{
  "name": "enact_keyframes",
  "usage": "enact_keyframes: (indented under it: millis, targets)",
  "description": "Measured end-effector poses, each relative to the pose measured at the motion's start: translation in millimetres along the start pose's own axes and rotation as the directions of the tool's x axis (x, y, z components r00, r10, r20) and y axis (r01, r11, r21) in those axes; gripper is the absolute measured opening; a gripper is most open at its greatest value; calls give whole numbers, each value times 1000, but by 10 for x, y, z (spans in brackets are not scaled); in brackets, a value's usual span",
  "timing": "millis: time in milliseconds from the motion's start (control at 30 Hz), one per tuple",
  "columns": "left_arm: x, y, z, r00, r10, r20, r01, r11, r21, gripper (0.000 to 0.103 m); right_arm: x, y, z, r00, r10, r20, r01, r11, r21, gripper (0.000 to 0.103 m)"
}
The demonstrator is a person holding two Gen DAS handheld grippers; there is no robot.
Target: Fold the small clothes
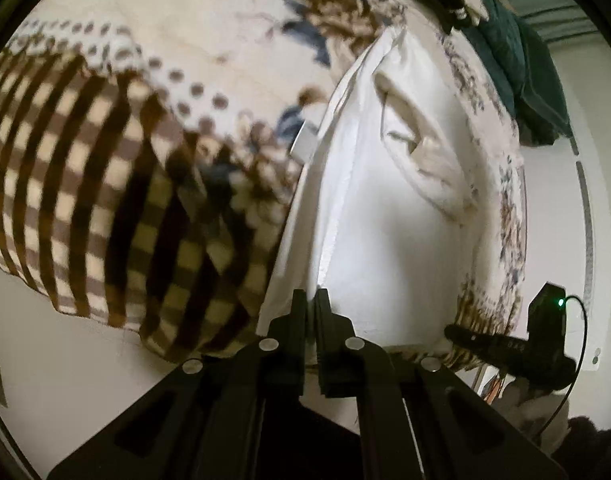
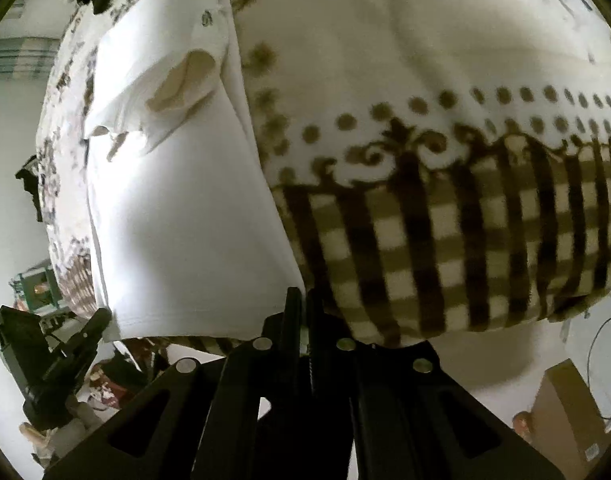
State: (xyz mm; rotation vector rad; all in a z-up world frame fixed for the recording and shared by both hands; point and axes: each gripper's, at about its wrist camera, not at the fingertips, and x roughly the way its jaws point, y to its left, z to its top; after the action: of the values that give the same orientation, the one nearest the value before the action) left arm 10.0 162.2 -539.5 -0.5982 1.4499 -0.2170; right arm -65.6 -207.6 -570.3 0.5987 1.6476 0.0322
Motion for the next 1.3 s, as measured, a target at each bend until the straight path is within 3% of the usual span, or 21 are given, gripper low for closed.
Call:
enact_keyframes:
  millis: [67, 133, 200, 233, 267, 300, 333, 467, 567, 600, 633, 667, 700, 800, 1067, 1300]
  targets:
    - [135, 74, -52, 999, 6, -38, -6, 1000, -3, 2, 97, -22, 58, 999, -21, -26, 21, 1000, -1, 3]
    - [246, 197, -74, 995, -41, -87, 36, 998, -58, 4, 181, -75, 102, 997, 12, -76, -11, 1000, 14, 3]
    - [214, 306, -73, 992, -98, -82, 86, 987, -134, 6, 205, -135, 165, 991, 71, -109, -66, 996, 55, 12]
    - [176, 343, -70, 989, -127, -72, 115, 981, -157, 15, 200, -163, 184, 988, 100, -122, -92, 993, 68, 18]
    - [152, 366, -72, 988, -137, -65, 125, 978, -165, 24, 179, -196, 200, 985, 123, -123, -114, 990, 77, 37]
    - [129, 399, -71, 987, -148, -54, 137, 974, -178, 52, 148, -238, 213, 984, 142, -111, -133, 988, 84, 51]
    - [122, 431, -66, 988, -150, -41, 140, 972, -190, 72, 140, -276, 225, 983, 151, -104, -142, 986, 91, 52]
    - [323, 535, -16, 980, -186, -65, 164, 953, -255, 72, 306, -443, 273, 962, 230, -148, -206, 965, 161, 52]
    - [418, 522, -16, 985, -160, -61, 137, 952, -275, 68, 434, -499, 294, 953, 255, -164, -224, 956, 188, 52]
    - [395, 486, -25, 989, -138, -47, 121, 956, -266, 51, 437, -495, 295, 956, 247, -158, -217, 959, 184, 51]
    - [362, 423, -38, 994, -99, -43, 86, 966, -244, 19, 417, -502, 308, 959, 239, -151, -211, 961, 179, 47]
    - [343, 365, -51, 997, -68, -48, 56, 974, -220, 13, 390, -495, 303, 963, 231, -137, -206, 963, 172, 27]
    - [293, 339, -62, 998, -53, -39, 43, 977, -208, 13, 374, -486, 282, 965, 228, -130, -207, 965, 163, 11]
    - [145, 221, -102, 1000, -16, -18, 13, 984, -180, 11, 319, -415, 202, 964, 236, -120, -218, 965, 145, 4]
    - [-274, -153, 66, 1000, 4, 4, -4, 986, -165, 10, -180, -146, 163, 940, 333, -77, -326, 941, 87, 4]
    - [-458, -127, 205, 999, -41, -22, 34, 970, -241, 10, -623, 40, 510, 908, 419, -2, -418, 906, 71, 4]
